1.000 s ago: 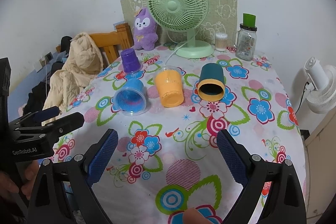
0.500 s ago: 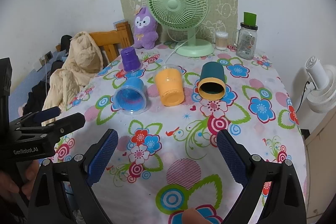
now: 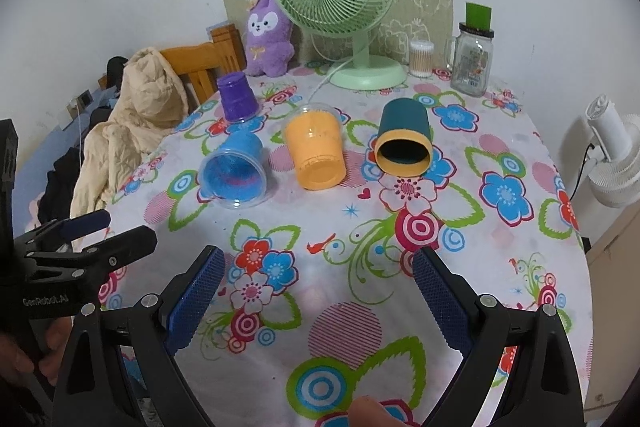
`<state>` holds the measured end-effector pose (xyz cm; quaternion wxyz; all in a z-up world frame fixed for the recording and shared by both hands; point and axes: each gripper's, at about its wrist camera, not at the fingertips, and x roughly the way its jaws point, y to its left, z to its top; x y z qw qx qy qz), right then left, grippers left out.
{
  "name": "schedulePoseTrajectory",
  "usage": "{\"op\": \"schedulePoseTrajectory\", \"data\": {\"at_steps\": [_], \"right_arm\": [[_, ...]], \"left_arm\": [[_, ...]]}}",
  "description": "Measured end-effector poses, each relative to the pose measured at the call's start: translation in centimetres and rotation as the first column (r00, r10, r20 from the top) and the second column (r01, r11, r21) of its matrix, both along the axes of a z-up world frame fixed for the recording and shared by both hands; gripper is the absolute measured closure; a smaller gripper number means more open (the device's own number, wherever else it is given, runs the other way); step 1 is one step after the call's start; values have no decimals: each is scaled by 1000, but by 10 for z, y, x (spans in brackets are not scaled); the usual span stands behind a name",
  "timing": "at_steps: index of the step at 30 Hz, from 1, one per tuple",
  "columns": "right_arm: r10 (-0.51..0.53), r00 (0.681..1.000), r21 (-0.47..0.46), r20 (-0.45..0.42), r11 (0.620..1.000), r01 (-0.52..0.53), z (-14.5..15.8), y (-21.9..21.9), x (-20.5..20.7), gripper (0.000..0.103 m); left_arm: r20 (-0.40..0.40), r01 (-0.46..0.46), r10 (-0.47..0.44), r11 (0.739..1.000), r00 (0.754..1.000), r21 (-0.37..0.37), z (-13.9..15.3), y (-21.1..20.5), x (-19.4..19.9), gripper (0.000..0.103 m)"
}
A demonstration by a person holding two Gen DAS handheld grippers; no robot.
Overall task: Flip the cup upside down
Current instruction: 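Move the right gripper to the orange cup and close around its body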
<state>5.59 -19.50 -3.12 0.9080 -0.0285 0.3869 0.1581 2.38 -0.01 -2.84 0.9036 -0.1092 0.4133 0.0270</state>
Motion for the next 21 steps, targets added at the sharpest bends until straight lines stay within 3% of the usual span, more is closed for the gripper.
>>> {"op": "schedulePoseTrajectory", "data": {"at_steps": [21], "right_arm": [[56, 995, -41, -85, 997, -60, -32, 26, 100, 7]], "left_arm": [[-49, 39, -36, 998, 998, 48, -17, 14, 83, 0]]}}
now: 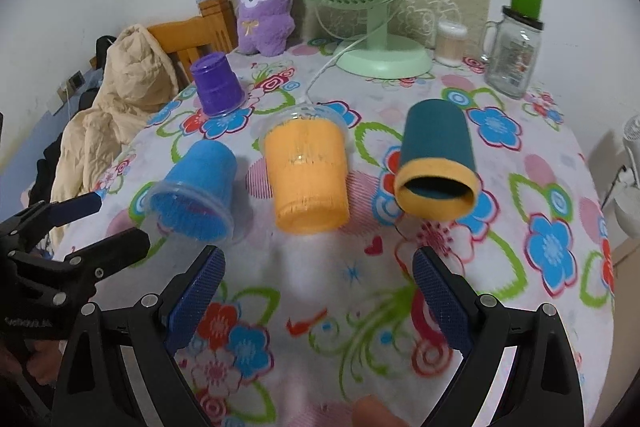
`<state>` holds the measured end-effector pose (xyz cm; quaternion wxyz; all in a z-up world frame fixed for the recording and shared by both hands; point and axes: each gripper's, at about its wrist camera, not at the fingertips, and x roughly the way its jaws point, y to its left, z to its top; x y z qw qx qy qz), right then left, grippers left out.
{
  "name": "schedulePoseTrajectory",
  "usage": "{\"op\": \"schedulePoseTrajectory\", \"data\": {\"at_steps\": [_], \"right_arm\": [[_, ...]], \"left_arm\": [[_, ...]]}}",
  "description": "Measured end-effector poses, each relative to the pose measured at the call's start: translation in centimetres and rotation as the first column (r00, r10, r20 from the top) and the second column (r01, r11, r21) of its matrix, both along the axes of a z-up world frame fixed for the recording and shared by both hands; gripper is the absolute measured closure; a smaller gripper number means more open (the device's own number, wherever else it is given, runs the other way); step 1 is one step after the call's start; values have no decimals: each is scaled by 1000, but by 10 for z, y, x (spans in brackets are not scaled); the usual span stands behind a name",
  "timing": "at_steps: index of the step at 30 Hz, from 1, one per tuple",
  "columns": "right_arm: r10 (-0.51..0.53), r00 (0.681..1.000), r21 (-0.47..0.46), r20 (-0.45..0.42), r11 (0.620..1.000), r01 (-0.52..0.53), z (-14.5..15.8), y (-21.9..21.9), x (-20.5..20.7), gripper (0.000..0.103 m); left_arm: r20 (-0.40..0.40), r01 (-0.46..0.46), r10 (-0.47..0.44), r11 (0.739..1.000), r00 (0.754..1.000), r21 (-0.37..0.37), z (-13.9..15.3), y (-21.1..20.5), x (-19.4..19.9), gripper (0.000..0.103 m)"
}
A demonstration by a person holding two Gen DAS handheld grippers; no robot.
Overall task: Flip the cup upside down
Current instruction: 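Move the right gripper to the orange cup and close around its body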
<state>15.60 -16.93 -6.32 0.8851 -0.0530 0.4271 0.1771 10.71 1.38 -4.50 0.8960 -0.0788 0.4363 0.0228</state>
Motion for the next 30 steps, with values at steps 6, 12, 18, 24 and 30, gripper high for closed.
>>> {"op": "schedulePoseTrajectory", "data": {"at_steps": [6, 12, 18, 24, 30], "right_arm": [[-2, 1000, -3, -28, 1000, 2, -11, 6, 25, 7], [11, 999, -27, -38, 1000, -12, -20, 12, 38, 7], [20, 1000, -40, -24, 999, -21, -25, 18, 46, 7], [62, 998, -50, -23, 997, -63, -31, 29, 56, 21], [74, 996, -31, -58, 997, -75, -37, 34, 59, 45]], "left_arm": [[-19, 31, -31, 999, 999, 10, -7, 0, 21, 0], [-54, 85, -83, 996, 995, 31, -16, -6, 38, 0], [-69, 107, -105, 994, 992, 31, -21, -7, 45, 0], [-77, 101, -97, 994, 992, 40, -20, -3, 42, 0], [-77, 119, -116, 992, 990, 37, -17, -3, 38, 0]]}}
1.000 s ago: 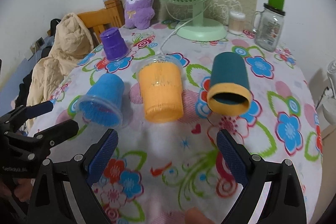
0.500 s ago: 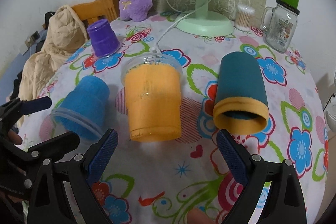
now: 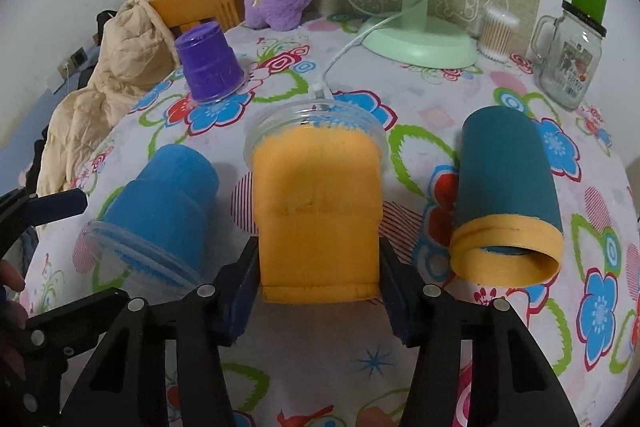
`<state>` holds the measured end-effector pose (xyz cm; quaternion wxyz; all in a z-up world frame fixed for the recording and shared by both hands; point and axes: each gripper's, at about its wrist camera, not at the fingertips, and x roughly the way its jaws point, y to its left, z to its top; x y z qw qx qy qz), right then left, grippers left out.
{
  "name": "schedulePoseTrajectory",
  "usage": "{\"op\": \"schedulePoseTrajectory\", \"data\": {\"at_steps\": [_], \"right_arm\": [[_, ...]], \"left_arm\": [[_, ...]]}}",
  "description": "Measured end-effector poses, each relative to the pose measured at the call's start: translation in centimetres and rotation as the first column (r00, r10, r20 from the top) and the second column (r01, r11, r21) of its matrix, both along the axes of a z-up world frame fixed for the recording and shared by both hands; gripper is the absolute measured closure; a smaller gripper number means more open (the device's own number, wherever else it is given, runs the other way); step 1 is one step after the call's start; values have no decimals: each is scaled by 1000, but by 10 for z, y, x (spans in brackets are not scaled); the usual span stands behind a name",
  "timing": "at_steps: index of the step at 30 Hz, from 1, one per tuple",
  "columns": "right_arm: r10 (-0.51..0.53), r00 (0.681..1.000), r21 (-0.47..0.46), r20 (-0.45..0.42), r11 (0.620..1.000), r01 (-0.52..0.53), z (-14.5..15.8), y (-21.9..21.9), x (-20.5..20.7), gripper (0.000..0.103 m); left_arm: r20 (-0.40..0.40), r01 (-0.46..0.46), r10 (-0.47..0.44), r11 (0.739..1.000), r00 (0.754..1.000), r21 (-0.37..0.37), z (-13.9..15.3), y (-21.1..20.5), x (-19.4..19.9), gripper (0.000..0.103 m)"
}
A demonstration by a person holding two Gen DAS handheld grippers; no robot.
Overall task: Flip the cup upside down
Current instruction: 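Move the right gripper to the orange cup and close around its body, then lift the orange cup with the right gripper off the table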
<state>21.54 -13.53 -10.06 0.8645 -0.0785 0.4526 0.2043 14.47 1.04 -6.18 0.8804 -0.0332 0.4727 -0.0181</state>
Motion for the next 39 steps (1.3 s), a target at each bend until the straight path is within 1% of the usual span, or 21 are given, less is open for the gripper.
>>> {"op": "schedulePoseTrajectory", "data": {"at_steps": [3, 12, 25, 39], "right_arm": [[-5, 1000, 14, 2, 1000, 5, 3, -2, -4, 45], [-18, 999, 9, 43, 1000, 18, 18, -7, -19, 45], [-26, 995, 25, 92, 999, 24, 41, -18, -46, 45], [-38, 992, 9, 123, 999, 37, 59, -29, -78, 45]], "left_arm": [[-7, 1, -1, 1000, 1000, 2, 0, 0, -2, 0], [12, 30, -30, 999, 999, 23, 8, -9, -13, 0], [33, 35, -36, 999, 999, 33, 21, -18, -35, 0], [59, 47, -49, 998, 997, 35, 33, -28, -58, 0]]}}
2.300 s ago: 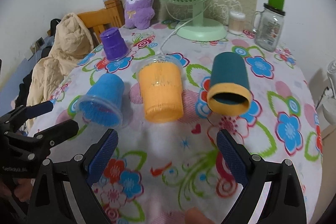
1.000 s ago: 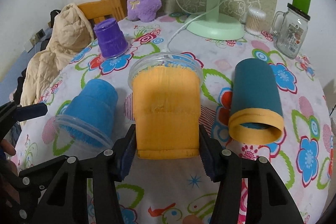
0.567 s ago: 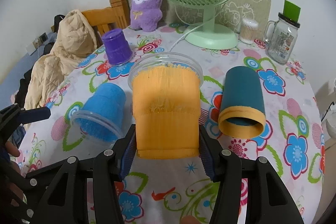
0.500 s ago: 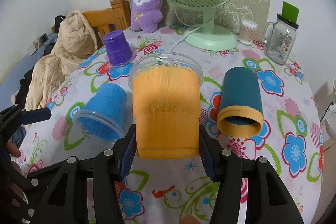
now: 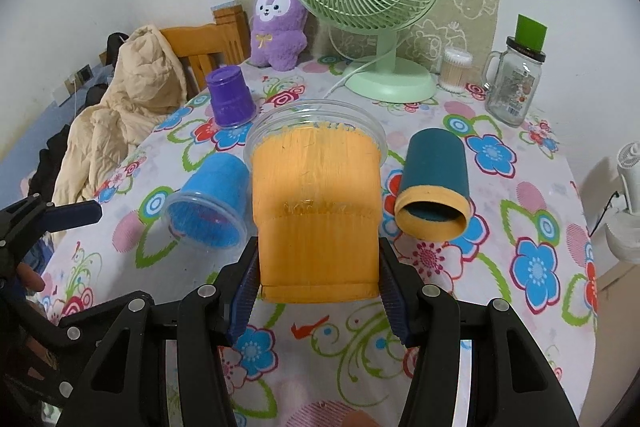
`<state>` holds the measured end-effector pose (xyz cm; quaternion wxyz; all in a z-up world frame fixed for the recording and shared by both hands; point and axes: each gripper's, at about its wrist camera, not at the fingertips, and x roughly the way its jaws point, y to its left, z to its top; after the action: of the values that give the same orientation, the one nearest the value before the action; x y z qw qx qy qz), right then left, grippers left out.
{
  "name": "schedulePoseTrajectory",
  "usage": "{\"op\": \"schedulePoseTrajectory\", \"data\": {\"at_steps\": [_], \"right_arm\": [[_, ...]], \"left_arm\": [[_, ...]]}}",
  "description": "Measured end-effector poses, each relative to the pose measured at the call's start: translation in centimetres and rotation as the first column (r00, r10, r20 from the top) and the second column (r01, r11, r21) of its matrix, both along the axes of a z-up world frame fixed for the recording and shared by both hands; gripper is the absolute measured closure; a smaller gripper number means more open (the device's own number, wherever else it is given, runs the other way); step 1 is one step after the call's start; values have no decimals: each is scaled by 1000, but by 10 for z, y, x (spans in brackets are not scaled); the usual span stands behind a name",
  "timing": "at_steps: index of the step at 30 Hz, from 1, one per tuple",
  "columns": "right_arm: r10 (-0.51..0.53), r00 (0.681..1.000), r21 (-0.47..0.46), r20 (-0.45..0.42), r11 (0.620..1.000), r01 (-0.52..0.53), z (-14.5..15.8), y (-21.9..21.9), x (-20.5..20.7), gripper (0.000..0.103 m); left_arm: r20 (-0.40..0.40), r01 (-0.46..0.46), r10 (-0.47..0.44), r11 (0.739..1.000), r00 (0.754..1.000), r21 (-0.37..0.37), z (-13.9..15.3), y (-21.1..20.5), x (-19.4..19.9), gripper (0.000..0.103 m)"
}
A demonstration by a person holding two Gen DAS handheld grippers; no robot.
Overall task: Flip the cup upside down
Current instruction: 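Lift the orange cup with the right gripper off the table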
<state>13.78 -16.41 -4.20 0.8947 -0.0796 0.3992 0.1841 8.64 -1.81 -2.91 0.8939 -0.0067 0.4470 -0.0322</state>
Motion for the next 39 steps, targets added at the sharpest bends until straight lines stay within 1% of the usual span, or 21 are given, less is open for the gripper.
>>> {"op": "schedulePoseTrajectory", "data": {"at_steps": [9, 23, 32, 39], "right_arm": [[-6, 1000, 2, 12, 1000, 6, 7, -4, -19, 45], [-23, 1000, -2, 21, 1000, 23, 9, -8, -45, 45], [-48, 999, 3, 3, 999, 48, 2, -15, -62, 45], [-83, 996, 31, -37, 996, 84, -14, -23, -78, 45]], "left_arm": [[7, 1, -1, 1000, 1000, 3, 4, -6, -17, 0], [3, -1, 1, 1000, 1000, -15, 3, -14, -37, 0], [-25, 11, -12, 999, 1000, -30, -9, -22, -53, 0], [-46, 8, -11, 999, 999, -49, -19, -25, -68, 0]]}}
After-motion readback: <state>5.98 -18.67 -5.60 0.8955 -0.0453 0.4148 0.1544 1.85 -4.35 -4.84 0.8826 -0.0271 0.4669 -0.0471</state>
